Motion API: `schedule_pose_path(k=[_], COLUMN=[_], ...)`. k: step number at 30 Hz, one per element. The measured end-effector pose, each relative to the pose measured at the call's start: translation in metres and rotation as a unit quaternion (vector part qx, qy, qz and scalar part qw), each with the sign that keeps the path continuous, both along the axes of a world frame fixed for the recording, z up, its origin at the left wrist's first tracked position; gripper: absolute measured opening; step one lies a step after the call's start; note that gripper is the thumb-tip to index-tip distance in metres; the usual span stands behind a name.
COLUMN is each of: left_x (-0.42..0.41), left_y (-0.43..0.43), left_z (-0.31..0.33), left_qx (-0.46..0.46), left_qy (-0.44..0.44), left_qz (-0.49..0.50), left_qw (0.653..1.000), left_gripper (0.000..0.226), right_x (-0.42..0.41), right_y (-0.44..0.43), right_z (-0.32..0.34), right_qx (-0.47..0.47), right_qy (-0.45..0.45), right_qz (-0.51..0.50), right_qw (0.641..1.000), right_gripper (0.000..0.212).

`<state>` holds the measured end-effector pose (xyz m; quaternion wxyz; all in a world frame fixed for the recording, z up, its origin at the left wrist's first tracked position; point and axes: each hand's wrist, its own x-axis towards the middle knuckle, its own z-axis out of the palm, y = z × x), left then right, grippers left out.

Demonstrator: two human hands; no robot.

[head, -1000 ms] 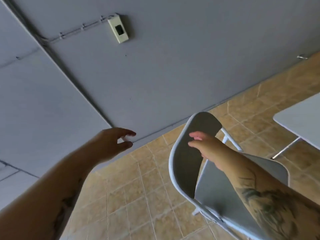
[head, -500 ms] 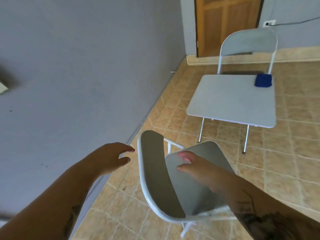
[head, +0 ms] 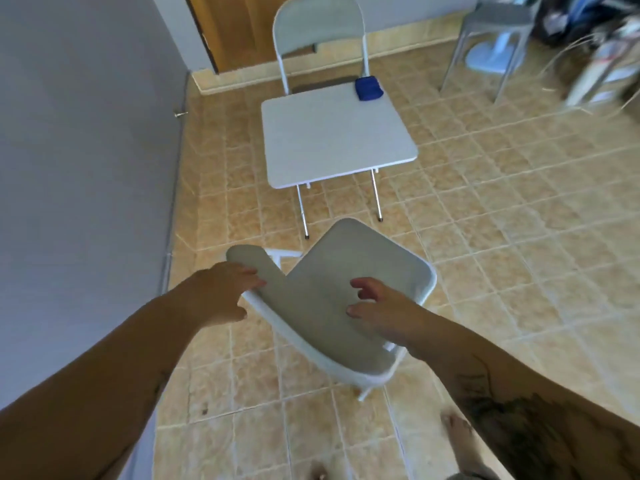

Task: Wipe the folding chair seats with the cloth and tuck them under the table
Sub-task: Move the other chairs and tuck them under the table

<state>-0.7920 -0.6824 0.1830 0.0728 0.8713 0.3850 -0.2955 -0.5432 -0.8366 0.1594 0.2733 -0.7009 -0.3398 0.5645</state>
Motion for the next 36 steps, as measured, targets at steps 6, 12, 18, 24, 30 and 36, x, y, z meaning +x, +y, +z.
schedule_pose_path(k=[6, 12, 18, 24, 30, 36], left_x=[-0.002, -0.007, -0.010, 0.004, 0.031, 0.097], left_y=[0.026, 0.023, 0.011, -0.001, 0.014, 0.042], left_z=[-0.051, -0.090, -0.085, -0.076, -0.088, -0.087], left_qx=[0.000, 0.099, 0.120, 0.025, -0.036, -0.034], left_qy=[-0.017, -0.164, -0.149, -0.158, -0.171, -0.158], left_qz=[-0.100, -0.070, -0.090, -0.030, 0.016, 0.064], left_qw=[0.995, 0.979, 0.977, 0.987, 0.984, 0.985], left_gripper=[0.067, 0.051, 0.038, 0.041, 0.050, 0.056], right_x=[-0.047, -0.086, -0.091, -0.018, 0.051, 0.128], right_y=[-0.025, -0.031, -0.030, -0.017, 0.024, 0.080], right_z=[-0.022, -0.048, -0.063, -0.067, -0.076, -0.078], right_qx=[-0.037, 0.013, 0.002, -0.053, -0.038, 0.000], right_qy=[-0.048, -0.269, -0.422, -0.460, -0.440, -0.449], right_qz=[0.009, 0.195, 0.221, 0.186, 0.220, 0.258], right_qw=[0.998, 0.943, 0.879, 0.867, 0.870, 0.855], right_gripper=[0.063, 0.068, 0.062, 0.052, 0.050, 0.053])
